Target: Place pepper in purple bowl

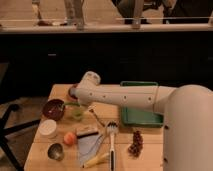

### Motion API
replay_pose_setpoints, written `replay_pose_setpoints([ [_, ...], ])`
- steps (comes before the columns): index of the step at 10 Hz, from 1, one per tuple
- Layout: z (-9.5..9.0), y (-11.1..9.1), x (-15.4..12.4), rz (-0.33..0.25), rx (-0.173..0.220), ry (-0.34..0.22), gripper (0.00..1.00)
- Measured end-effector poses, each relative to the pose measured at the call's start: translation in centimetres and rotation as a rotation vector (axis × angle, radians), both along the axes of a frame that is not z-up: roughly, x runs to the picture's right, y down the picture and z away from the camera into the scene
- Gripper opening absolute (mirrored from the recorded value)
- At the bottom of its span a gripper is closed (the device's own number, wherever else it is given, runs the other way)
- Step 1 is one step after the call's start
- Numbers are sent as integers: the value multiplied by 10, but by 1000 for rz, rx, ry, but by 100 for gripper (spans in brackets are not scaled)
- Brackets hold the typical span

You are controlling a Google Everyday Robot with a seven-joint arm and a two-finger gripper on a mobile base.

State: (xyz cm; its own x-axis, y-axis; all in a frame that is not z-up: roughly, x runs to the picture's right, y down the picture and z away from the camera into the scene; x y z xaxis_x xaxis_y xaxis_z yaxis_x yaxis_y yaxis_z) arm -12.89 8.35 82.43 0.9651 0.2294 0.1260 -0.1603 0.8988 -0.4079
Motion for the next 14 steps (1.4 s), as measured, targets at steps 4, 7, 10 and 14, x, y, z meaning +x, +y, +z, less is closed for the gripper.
replay_pose_setpoints([
  [4,-3,-2,-6,-22,6,-5,0],
  [7,-3,-2,-7,-25,6,-7,0],
  [10,-3,-2,-7,-23,6,-6,0],
  [14,-2,-3,-5,-21,8,-5,0],
])
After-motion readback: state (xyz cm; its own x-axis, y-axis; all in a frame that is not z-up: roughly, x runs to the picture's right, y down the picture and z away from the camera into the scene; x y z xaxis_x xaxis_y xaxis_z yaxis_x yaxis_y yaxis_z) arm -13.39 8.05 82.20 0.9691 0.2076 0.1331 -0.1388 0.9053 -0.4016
